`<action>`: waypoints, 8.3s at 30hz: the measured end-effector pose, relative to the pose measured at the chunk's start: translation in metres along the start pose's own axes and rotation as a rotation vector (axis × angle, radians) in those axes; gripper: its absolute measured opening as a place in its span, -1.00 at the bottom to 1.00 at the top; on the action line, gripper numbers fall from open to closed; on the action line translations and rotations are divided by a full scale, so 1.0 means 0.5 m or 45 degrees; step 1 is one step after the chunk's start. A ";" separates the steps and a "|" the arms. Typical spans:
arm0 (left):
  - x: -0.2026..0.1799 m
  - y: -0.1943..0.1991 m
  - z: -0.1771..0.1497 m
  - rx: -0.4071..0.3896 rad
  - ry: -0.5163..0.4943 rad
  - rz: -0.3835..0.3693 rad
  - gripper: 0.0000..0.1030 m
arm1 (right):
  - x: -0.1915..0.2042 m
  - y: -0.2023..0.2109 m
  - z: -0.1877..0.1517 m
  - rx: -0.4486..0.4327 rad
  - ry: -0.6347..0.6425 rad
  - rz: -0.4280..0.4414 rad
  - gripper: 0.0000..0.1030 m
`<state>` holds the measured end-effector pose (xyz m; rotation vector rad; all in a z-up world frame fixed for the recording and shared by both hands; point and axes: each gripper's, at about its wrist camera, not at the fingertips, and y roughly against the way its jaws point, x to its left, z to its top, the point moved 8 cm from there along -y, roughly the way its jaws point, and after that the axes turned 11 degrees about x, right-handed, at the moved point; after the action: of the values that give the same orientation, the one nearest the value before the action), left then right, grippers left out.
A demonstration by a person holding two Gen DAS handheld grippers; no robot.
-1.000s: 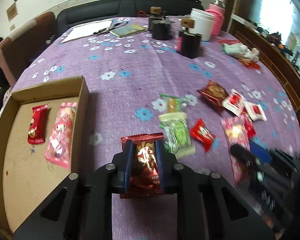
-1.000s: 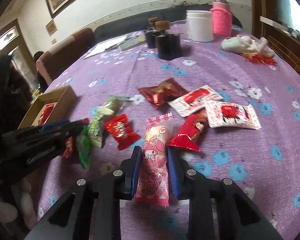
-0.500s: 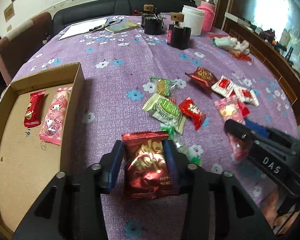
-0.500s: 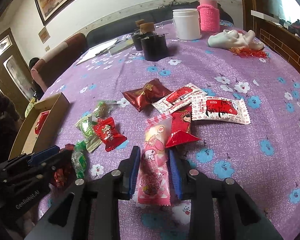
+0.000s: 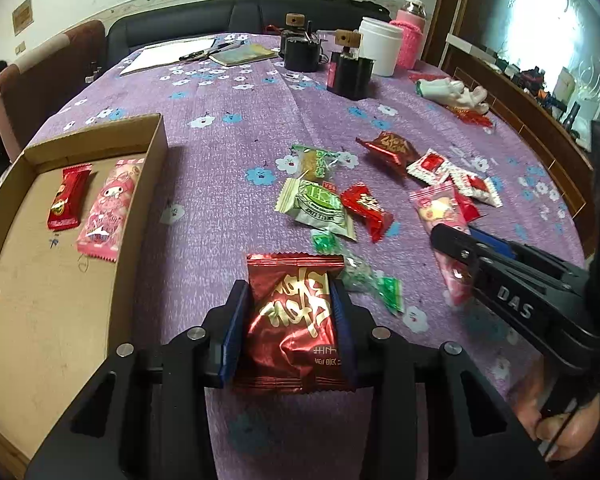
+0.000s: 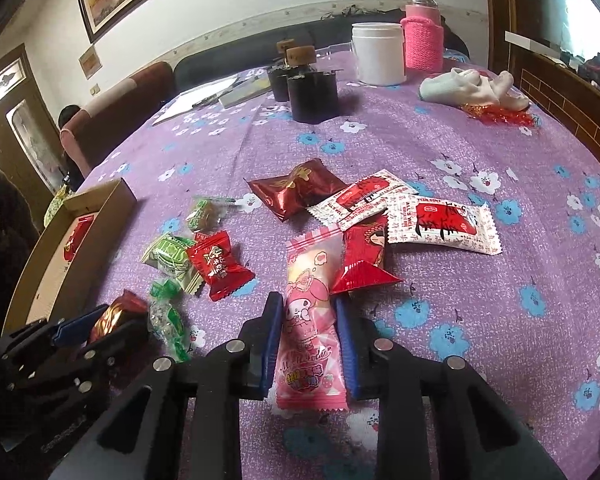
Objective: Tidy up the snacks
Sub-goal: 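Carry both packets into the cardboard tray and release them, then move both open tools back toward the remaining snacks, then grasp green candy with right tool while left tool reaches toward green packet, then grasp green-and-white candy with left tool while right tool holds green candy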
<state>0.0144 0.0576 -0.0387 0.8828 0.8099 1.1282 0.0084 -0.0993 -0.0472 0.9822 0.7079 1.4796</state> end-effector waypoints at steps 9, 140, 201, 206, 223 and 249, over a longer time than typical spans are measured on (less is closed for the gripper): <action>-0.001 0.086 -0.024 -0.077 0.056 -0.115 -0.27 | -0.008 0.026 0.002 -0.071 -0.022 -0.027 -0.51; -0.006 0.084 -0.112 0.041 0.209 -0.289 -0.17 | 0.013 0.070 0.048 0.034 -0.030 0.234 -0.06; 0.089 0.054 0.228 -0.013 0.328 -0.280 -0.17 | 0.047 0.012 0.006 0.037 0.046 0.352 -0.62; 0.062 0.012 0.211 0.041 0.279 -0.231 -0.17 | 0.034 0.018 0.009 0.021 0.020 0.340 -0.62; 0.001 -0.063 0.081 0.210 0.099 -0.050 -0.82 | -0.003 0.021 0.014 0.006 -0.066 0.298 -0.62; 0.025 0.088 0.001 -0.014 0.001 -0.081 0.03 | -0.037 0.039 -0.036 0.050 -0.113 0.251 -0.61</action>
<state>0.0001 0.0780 -0.0003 0.8420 0.8258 1.0763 -0.0168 -0.1184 -0.0421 1.1678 0.5913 1.5864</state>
